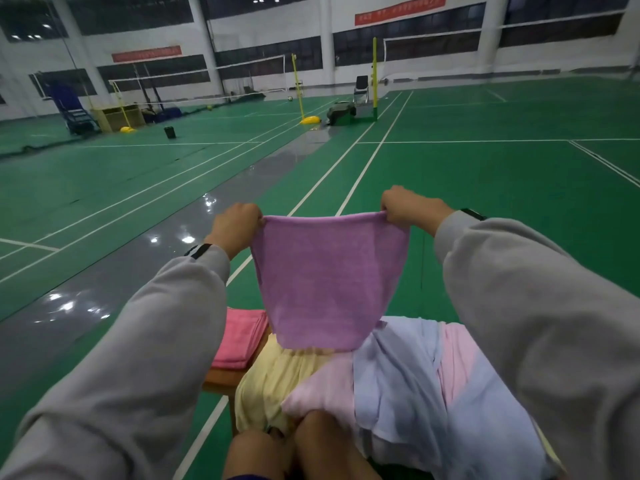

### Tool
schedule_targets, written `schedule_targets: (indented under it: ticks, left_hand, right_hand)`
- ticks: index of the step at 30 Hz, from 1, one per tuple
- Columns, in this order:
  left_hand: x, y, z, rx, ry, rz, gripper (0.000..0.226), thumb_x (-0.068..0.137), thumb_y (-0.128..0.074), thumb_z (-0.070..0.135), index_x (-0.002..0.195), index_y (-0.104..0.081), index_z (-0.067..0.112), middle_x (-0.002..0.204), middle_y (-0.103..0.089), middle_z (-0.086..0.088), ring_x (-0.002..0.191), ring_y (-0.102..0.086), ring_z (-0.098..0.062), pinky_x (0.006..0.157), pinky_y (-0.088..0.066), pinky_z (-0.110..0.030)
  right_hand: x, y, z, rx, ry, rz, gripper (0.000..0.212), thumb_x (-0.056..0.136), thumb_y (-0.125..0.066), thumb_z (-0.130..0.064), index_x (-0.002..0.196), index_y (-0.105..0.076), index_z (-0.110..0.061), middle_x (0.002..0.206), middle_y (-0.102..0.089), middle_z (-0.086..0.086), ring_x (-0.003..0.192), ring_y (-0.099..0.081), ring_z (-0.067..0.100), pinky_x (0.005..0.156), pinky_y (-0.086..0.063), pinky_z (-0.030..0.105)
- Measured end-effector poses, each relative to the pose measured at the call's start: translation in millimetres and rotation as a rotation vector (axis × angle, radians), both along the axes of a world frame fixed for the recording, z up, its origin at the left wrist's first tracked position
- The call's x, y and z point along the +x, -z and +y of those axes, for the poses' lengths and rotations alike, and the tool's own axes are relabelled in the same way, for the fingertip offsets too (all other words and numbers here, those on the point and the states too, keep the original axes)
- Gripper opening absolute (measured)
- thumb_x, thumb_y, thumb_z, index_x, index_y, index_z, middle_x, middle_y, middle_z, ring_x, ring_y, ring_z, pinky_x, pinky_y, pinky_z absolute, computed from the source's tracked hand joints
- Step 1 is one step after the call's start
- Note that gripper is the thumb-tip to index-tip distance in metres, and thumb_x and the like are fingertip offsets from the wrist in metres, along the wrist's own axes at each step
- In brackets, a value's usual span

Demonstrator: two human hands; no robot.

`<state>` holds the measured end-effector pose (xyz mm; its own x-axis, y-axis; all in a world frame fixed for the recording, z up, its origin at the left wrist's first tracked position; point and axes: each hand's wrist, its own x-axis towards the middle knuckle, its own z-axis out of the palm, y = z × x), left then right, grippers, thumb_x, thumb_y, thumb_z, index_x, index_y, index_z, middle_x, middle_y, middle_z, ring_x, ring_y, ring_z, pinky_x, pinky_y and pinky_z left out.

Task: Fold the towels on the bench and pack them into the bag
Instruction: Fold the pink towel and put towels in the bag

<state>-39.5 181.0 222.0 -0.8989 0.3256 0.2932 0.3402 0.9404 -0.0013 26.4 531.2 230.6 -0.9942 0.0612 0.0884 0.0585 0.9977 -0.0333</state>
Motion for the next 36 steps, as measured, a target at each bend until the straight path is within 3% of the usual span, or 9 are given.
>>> schedule_targets:
  ticks: [3,8,14,17,27,32,36]
  left_hand:
    - [2.3,-5.7,-4.7,-0.142,0.013,0.072,0.01,0.1,-0.056,0.009,0.101,-0.066,0.009,0.095,-0.067,-0.01,0.085,-0.067,-0.031,0.081,-0.059,-0.047]
    - [8.4,-12.9,-8.7,-0.262,0.032,0.153,0.015,0.1,-0.054,0.007,0.115,-0.058,0.007,0.105,-0.065,-0.014,0.095,-0.066,-0.033,0.082,-0.053,-0.043]
    - [7.1,-10.6,-14.8,-0.178,-0.001,0.205,0.013,0.098,-0.055,0.005,0.104,-0.065,0.01,0.092,-0.066,-0.009,0.084,-0.067,-0.03,0.08,-0.057,-0.045]
    - [7.0,-12.1,-12.9,-0.144,-0.005,0.217,0.014,0.097,-0.054,0.004,0.1,-0.066,0.009,0.09,-0.066,-0.011,0.08,-0.065,-0.03,0.075,-0.054,-0.042]
    - [-0.4,1.4,-11.4,-0.005,-0.063,0.209,0.015,0.096,-0.054,0.005,0.093,-0.067,0.011,0.086,-0.067,-0.011,0.079,-0.064,-0.032,0.077,-0.057,-0.045]
    - [-8.5,22.8,-8.8,0.186,-0.175,-0.011,0.009,0.09,-0.06,0.009,0.091,-0.067,0.015,0.09,-0.068,-0.008,0.087,-0.065,-0.032,0.087,-0.051,-0.046]
    - [-18.6,34.3,-11.5,0.262,-0.162,-0.062,0.011,0.086,-0.062,0.008,0.082,-0.063,0.019,0.086,-0.067,-0.008,0.083,-0.065,-0.032,0.086,-0.058,-0.05]
  right_hand:
    - [7.9,-8.1,-1.3,0.147,-0.06,0.057,0.023,0.09,-0.049,0.0,0.076,-0.054,-0.017,0.081,-0.058,0.004,0.073,-0.061,0.024,0.074,-0.058,0.043]
    - [12.9,-18.2,-8.0,0.321,-0.098,0.119,0.015,0.092,-0.053,0.0,0.086,-0.061,-0.012,0.072,-0.045,-0.001,0.074,-0.058,0.025,0.07,-0.053,0.039]
    - [17.3,-19.6,-8.2,0.43,-0.147,0.1,0.016,0.096,-0.05,-0.003,0.108,-0.056,-0.012,0.087,-0.048,0.002,0.08,-0.053,0.026,0.072,-0.043,0.038]
    - [18.0,-19.7,-14.2,0.46,-0.135,0.108,0.017,0.095,-0.051,-0.001,0.107,-0.06,-0.01,0.09,-0.052,0.004,0.083,-0.057,0.027,0.072,-0.045,0.038]
    - [13.4,-14.5,-23.5,0.403,-0.066,0.131,0.015,0.096,-0.05,-0.001,0.096,-0.058,-0.013,0.087,-0.052,0.004,0.087,-0.06,0.03,0.072,-0.045,0.038]
    - [8.7,0.8,-22.6,0.27,-0.035,0.13,0.016,0.095,-0.049,0.001,0.085,-0.048,-0.012,0.091,-0.057,0.008,0.078,-0.054,0.026,0.071,-0.047,0.039]
    - [2.6,11.3,-20.8,0.148,-0.003,0.109,0.012,0.093,-0.05,0.002,0.089,-0.05,-0.009,0.091,-0.052,0.01,0.08,-0.053,0.03,0.073,-0.043,0.039]
